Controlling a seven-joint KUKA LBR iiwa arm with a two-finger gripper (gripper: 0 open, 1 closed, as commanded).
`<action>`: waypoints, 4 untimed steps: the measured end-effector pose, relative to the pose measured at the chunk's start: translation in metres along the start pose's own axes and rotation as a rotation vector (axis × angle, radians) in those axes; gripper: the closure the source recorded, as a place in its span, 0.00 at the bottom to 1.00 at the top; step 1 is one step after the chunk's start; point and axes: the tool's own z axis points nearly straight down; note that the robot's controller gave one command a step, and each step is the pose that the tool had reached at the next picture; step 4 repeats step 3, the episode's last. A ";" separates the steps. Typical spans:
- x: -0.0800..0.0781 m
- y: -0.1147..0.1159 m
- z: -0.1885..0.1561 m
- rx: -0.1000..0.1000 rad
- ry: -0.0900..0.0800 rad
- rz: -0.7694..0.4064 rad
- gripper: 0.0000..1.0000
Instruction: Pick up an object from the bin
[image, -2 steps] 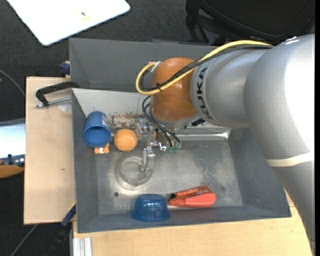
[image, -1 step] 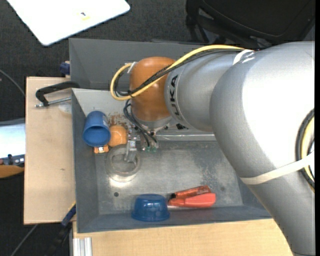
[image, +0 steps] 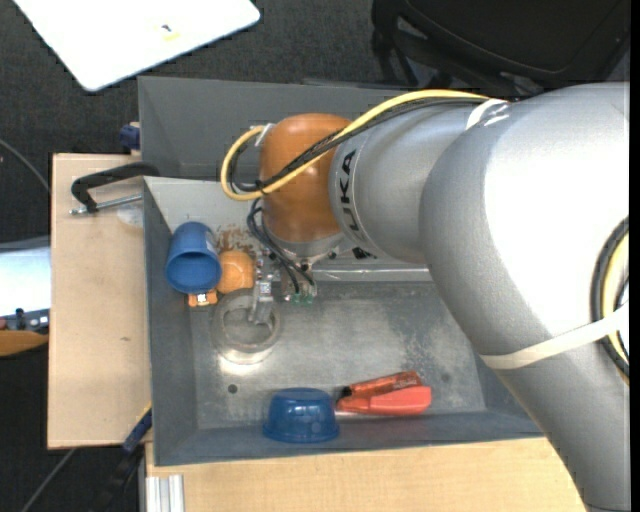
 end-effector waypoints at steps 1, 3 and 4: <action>-0.001 -0.002 -0.027 0.002 -0.004 0.000 1.00; -0.003 -0.001 -0.048 -0.001 -0.010 0.000 1.00; -0.003 -0.001 -0.048 -0.001 -0.010 0.000 1.00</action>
Offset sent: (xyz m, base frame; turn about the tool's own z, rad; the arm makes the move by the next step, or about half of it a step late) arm 0.0000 -0.0001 0.0034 0.0000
